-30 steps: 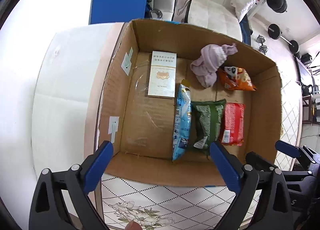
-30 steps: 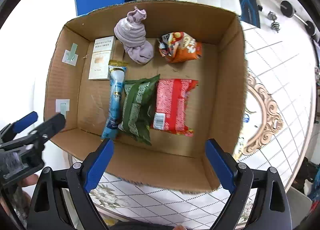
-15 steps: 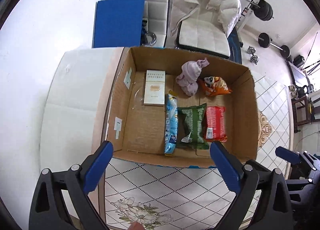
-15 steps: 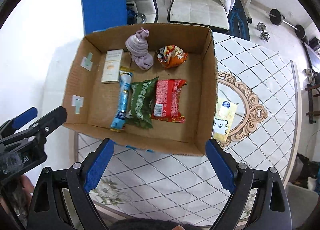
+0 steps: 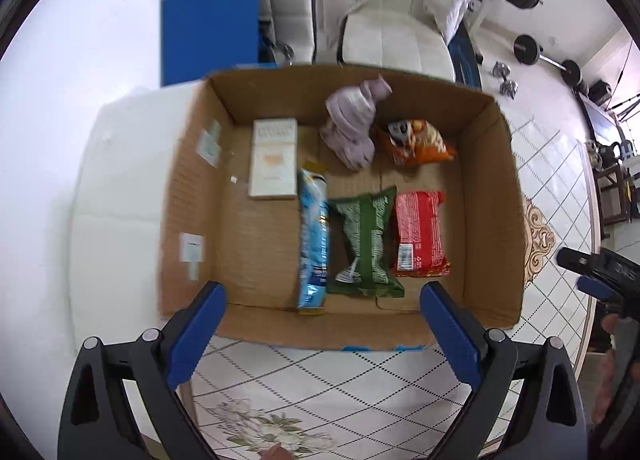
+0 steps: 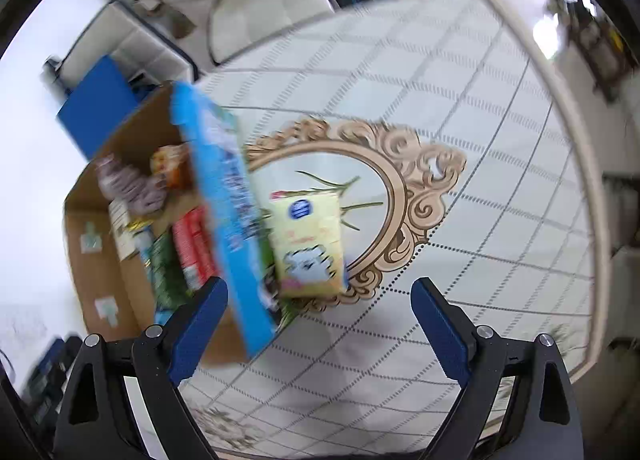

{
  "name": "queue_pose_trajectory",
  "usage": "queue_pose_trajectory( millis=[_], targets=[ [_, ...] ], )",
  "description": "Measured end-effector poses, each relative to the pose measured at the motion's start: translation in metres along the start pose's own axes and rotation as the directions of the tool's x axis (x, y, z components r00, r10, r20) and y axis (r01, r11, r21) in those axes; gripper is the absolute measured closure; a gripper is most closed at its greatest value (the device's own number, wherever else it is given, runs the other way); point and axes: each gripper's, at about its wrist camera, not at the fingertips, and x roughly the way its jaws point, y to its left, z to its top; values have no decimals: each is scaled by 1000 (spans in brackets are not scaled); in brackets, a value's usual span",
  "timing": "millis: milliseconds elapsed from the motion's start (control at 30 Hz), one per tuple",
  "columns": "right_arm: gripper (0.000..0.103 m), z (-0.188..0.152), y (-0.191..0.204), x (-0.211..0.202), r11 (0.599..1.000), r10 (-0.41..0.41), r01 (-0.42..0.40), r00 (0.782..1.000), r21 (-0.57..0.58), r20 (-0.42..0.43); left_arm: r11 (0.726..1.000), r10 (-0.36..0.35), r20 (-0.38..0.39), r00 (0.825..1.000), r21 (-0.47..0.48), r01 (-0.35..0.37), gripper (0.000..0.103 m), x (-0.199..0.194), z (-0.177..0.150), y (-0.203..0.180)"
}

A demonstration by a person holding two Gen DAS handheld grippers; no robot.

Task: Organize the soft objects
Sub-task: 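Grasp the yellow Vinda tissue pack with the right gripper, then carry the tissue pack into the box and open the right gripper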

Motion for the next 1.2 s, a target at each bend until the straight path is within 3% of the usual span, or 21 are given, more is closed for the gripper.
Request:
queue_pose_trajectory(
  millis=[133, 367, 700, 800, 900, 967, 1067, 1133, 1200],
  targets=[
    [8, 16, -11, 51, 995, 84, -77, 991, 67, -103, 1000, 6, -49, 999, 16, -6, 4, 27, 3, -12],
    [9, 29, -7, 100, 983, 165, -150, 974, 104, -156, 999, 35, -99, 995, 43, -31, 4, 52, 5, -19],
    [11, 27, -22, 92, 999, -42, 44, 993, 15, -114, 1000, 8, -137, 990, 26, -5, 4, 66, 2, -26],
    [11, 34, -16, 89, 996, 77, -71, 990, 48, -117, 999, 9, -144, 990, 33, -4, 4, 66, -1, -30],
    [11, 40, -5, 104, 994, 98, -87, 982, 72, -164, 999, 15, -142, 990, 39, -9, 4, 65, -2, -33],
    [15, 43, -3, 114, 997, 43, -32, 983, 67, -179, 999, 17, -140, 990, 41, -12, 4, 64, -1, -34],
    [36, 34, -10, 126, 998, -37, 47, 973, 40, -228, 999, 15, -142, 990, 35, -11, 4, 63, -1, -32],
    [37, 26, -18, 128, 993, -121, 122, 966, -10, -229, 1000, 12, -139, 990, 30, -8, 4, 62, -2, -30],
    [37, 19, -24, 129, 989, -147, 140, 964, -44, -223, 1000, 10, -136, 991, 27, -6, 4, 62, -2, -28]
  ],
)
